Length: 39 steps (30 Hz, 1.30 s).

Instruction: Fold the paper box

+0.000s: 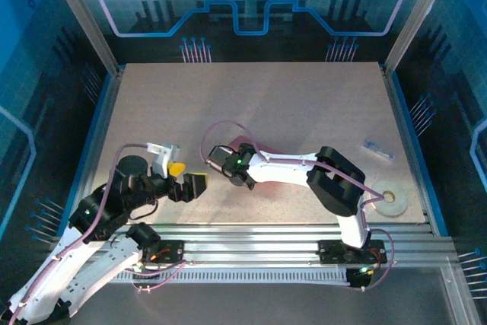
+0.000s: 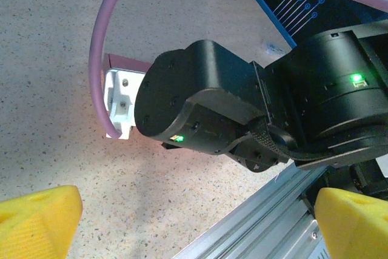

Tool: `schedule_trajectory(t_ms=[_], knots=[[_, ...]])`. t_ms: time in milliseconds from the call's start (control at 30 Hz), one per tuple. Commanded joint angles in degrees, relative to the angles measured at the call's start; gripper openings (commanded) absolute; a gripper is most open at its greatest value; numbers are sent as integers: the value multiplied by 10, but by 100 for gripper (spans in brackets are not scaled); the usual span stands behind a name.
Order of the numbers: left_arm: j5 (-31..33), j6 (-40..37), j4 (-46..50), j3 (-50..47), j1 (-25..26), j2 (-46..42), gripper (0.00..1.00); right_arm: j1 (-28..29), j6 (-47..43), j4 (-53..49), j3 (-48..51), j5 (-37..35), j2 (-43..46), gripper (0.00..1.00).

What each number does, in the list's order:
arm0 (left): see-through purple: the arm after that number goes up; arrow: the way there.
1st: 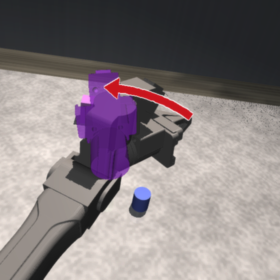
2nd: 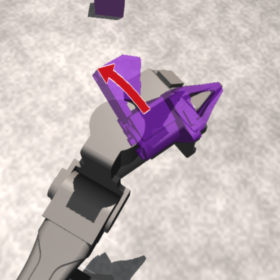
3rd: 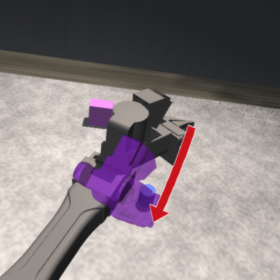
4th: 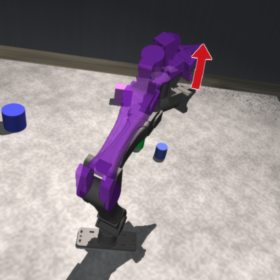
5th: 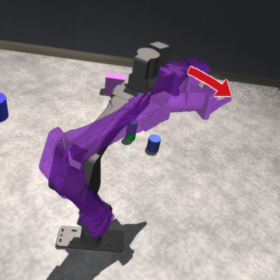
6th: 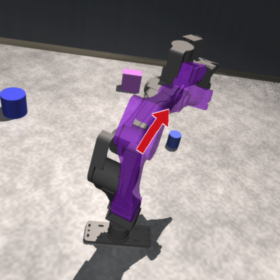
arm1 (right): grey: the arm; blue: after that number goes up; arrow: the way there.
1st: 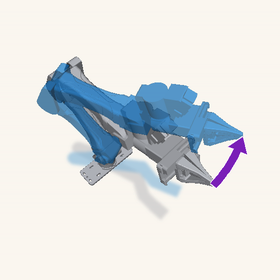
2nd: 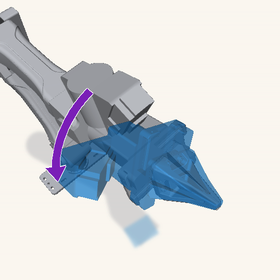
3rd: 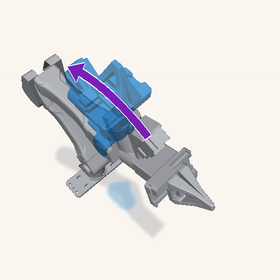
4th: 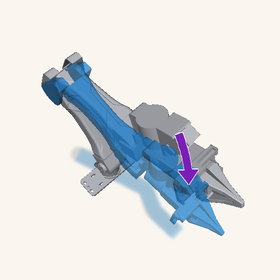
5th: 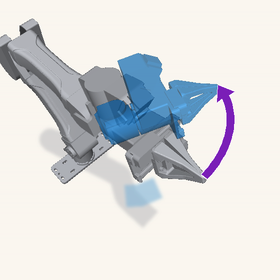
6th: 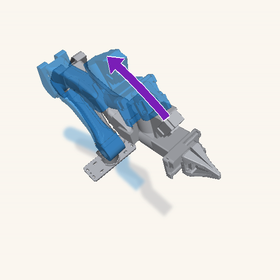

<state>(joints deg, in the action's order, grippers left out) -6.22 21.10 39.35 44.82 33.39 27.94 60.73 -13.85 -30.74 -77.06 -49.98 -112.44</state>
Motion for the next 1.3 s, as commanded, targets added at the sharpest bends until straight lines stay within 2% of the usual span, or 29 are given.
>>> schedule_trajectory(t_ms=[0,200,600,733,833,967,1133,1267], knots=[[2,14,5,-6,-2,-4,99,7,1,32,9,-10,9,55],[1,14,5,-7,-2,-3,99,2,44,-26,-8,123,28,67],[-9,16,3,-10,-2,5,99,-53,148,-55,11,352,105,77],[-5,12,6,-9,-2,12,99,-65,187,-31,58,373,163,77],[2,15,8,-9,-2,17,99,-72,213,-12,97,379,215,83],[23,9,16,-7,-2,27,99,-84,245,12,151,376,298,99],[59,16,8,-4,-2,48,99,-126,274,29,205,389,396,100],[94,13,-24,-22,-2,65,99,-163,294,51,249,365,465,100]])
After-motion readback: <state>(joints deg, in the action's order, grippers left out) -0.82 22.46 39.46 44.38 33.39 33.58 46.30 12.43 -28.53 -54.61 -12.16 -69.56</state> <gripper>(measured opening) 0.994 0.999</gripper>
